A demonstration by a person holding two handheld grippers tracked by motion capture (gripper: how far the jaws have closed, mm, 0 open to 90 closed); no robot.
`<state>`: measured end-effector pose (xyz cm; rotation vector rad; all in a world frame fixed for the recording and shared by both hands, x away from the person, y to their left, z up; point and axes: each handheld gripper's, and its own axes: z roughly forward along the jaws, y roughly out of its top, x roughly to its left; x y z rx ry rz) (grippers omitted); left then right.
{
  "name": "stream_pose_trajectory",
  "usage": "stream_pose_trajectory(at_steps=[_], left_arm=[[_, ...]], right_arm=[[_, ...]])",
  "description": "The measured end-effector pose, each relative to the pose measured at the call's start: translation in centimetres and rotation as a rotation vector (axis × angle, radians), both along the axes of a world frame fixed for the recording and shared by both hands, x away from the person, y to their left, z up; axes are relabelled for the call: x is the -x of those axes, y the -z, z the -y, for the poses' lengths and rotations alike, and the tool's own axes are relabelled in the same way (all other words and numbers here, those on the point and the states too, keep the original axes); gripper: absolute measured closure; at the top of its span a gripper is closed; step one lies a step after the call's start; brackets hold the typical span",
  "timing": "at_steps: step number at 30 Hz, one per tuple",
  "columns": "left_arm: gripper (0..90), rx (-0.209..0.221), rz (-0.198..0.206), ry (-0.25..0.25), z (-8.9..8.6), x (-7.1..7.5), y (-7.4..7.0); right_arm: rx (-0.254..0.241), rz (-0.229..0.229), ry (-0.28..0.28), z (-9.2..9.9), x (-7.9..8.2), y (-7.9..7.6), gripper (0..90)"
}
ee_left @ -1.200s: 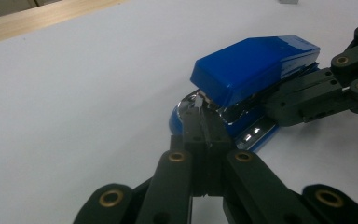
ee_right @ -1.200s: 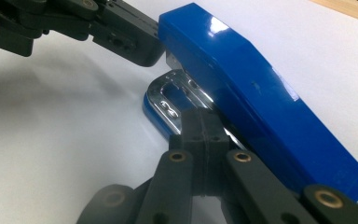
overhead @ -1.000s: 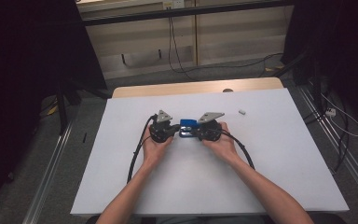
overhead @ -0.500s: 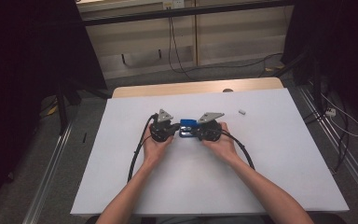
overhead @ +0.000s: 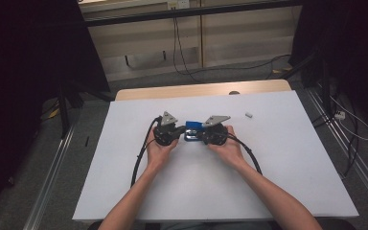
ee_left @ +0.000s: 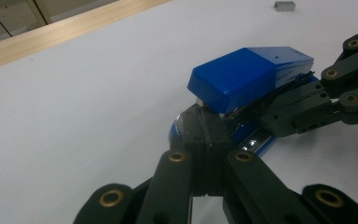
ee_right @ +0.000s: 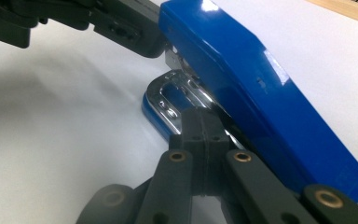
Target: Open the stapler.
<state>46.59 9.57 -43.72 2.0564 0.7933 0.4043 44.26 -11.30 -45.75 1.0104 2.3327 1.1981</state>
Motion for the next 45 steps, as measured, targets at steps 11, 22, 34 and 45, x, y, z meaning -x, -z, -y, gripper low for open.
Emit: stream_pose_trajectory(at_steps=[11,22,34,45], left_arm=[[90.0,0.035,-0.001,-0.003,0.0,0.0,-0.3],[90.0,0.053,0.007,-0.006,0.1,0.0,-0.7],[90.0,0.082,0.012,-0.015,0.2,-0.1,-1.0],[90.0,0.09,0.015,-0.009,0.3,0.0,-1.3]], right_arm=[[0.008,0.009,0.001,-0.1,0.1,0.0,90.0],[0.007,0.009,0.0,-0.1,0.1,0.0,90.0],[0.006,0.01,0.0,-0.1,0.1,0.0,90.0],[0.007,0.011,0.0,-0.1,0.1,0.0,90.0]])
